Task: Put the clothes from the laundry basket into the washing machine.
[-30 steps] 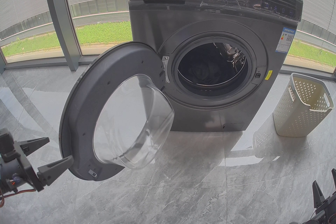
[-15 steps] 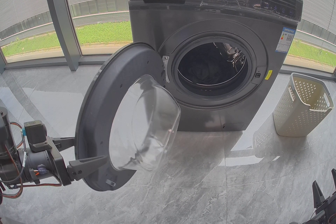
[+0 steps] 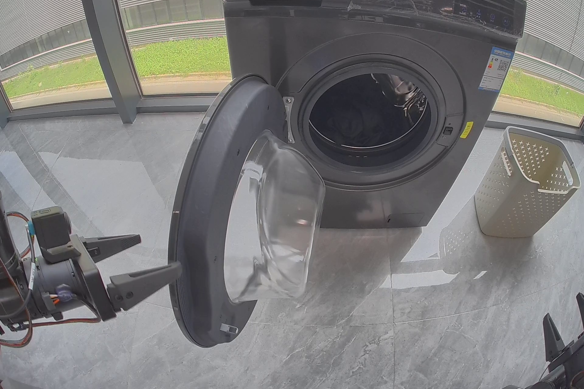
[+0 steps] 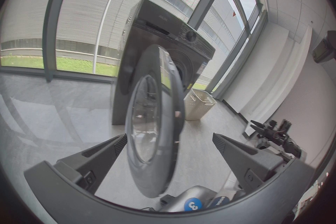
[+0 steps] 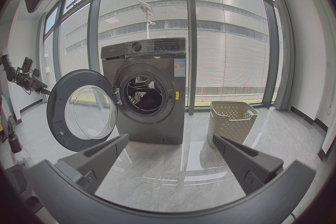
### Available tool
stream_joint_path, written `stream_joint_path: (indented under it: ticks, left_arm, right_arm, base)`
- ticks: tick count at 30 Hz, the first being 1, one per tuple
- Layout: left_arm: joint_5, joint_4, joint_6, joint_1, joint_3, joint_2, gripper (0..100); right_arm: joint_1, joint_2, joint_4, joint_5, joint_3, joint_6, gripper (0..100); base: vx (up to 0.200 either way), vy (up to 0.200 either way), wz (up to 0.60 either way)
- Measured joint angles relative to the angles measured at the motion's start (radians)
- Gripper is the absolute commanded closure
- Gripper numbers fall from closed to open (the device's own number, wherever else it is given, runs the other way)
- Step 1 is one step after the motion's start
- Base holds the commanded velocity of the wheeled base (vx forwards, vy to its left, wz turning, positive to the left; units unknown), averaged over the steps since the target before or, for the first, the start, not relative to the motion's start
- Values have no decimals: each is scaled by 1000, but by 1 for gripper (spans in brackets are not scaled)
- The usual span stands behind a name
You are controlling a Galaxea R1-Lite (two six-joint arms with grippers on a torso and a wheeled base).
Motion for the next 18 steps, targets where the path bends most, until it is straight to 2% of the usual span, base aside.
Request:
stream_joint_path:
  ticks: [4, 8, 15, 18]
  left_arm:
    - [5, 4, 32, 94, -1, -13, 0]
    - [1, 12, 49, 160, 0, -16, 0]
    - [1, 7, 60, 180, 2, 35, 0]
    - [3, 0, 88, 167, 0, 85, 0]
  right_arm:
    - [0, 0, 0, 0, 0, 0, 0]
    - [0, 0, 0, 0, 0, -1, 0]
    - [0, 0, -1, 0, 0, -2, 0]
    - [0, 0, -1, 0, 0, -2, 0]
  base:
    - [0, 0, 0]
    - [0, 0, 0]
    - [0, 0, 0]
    - [0, 0, 0]
